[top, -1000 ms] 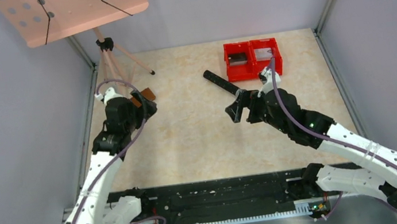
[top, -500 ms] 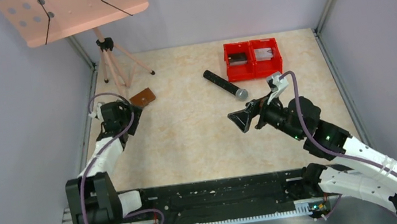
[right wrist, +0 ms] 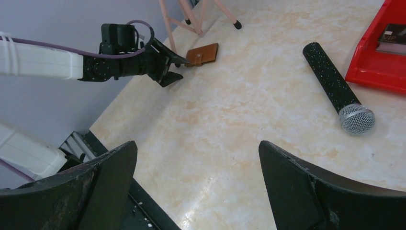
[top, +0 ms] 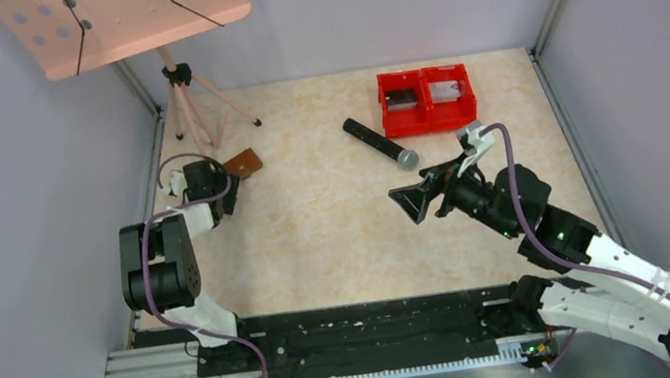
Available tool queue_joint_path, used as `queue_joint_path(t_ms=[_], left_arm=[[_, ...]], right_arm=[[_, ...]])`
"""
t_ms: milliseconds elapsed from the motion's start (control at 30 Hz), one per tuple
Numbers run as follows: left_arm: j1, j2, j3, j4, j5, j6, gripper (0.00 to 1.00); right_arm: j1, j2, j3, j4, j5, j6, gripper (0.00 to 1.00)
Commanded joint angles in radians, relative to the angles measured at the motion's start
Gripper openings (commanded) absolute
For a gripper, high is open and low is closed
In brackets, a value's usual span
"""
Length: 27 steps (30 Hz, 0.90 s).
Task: Take the credit cards out of the card holder
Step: Move the card holder to the center of the board.
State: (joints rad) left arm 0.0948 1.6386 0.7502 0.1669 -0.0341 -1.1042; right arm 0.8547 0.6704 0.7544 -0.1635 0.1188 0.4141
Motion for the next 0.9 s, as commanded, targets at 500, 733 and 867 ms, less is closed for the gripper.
queue_joint_path(t_ms=[500, 733, 867], left_arm=[[0.0, 0.162, 0.102, 0.072, -0.063, -0.083, 0.42], [0.0, 0.15, 0.113, 0.0, -0.045, -0.088, 0.05], [-0.001, 0.124, 0.109, -0.064, -0.007, -0.089, 0.0]], right_arm=[[0.003, -0.02, 0.007, 0.044, 0.047, -0.012, 0.98], [0.004, -0.023, 0.013, 0.046, 0.053, -0.002, 0.97], [0.003, -0.035, 0.002, 0.047, 0.076, 0.018, 0.97]])
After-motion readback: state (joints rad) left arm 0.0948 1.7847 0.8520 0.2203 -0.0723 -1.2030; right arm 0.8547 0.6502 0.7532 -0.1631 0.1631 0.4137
